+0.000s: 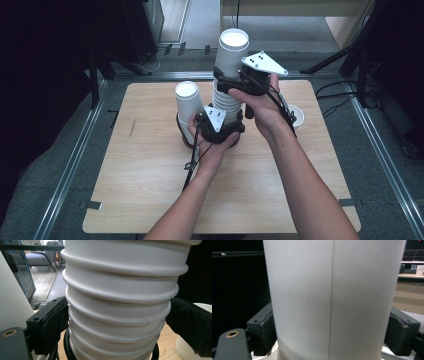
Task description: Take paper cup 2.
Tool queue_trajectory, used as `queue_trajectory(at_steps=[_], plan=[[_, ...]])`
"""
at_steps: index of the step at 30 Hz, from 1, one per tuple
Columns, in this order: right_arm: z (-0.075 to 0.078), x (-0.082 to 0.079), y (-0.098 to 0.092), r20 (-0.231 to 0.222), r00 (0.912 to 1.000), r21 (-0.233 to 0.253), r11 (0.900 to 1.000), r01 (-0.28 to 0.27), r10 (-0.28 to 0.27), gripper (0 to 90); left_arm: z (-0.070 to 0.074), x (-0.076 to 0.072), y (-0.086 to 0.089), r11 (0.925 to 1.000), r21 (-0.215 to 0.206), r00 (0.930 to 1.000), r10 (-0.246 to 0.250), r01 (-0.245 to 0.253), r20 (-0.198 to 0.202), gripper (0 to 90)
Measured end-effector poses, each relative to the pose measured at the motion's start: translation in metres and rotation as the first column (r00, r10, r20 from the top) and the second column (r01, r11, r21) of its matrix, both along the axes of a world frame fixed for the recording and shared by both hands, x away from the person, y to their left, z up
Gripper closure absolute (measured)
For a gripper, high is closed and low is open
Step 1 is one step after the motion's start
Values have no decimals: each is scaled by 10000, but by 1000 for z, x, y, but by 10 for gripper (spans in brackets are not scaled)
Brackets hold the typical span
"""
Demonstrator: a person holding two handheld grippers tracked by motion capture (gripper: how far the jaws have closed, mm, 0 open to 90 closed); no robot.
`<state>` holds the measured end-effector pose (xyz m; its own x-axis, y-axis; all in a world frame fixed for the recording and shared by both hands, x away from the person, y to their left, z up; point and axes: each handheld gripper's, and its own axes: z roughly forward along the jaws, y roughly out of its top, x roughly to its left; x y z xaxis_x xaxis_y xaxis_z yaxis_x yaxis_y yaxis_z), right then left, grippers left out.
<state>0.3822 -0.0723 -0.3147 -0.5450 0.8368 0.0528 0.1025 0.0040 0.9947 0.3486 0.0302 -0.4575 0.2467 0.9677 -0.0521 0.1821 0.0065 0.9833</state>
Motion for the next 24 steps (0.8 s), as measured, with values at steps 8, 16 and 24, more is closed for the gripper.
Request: queue_trajectory(at_steps=[8, 16, 24], plan=[[8, -3, 1, 91, 9997, 453, 9987, 241, -245, 152, 0, 0, 0, 10000, -32, 10000, 8, -8, 15, 53], [19, -8, 2, 455, 9978, 651, 9969, 445, -475, 164, 0, 0, 0, 10000, -56, 10000, -1, 2, 51, 54], [29, -15, 1, 960, 9933, 876, 9946, 565, -649, 165, 0, 0, 0, 10000, -4, 10000, -17, 17, 63, 54]])
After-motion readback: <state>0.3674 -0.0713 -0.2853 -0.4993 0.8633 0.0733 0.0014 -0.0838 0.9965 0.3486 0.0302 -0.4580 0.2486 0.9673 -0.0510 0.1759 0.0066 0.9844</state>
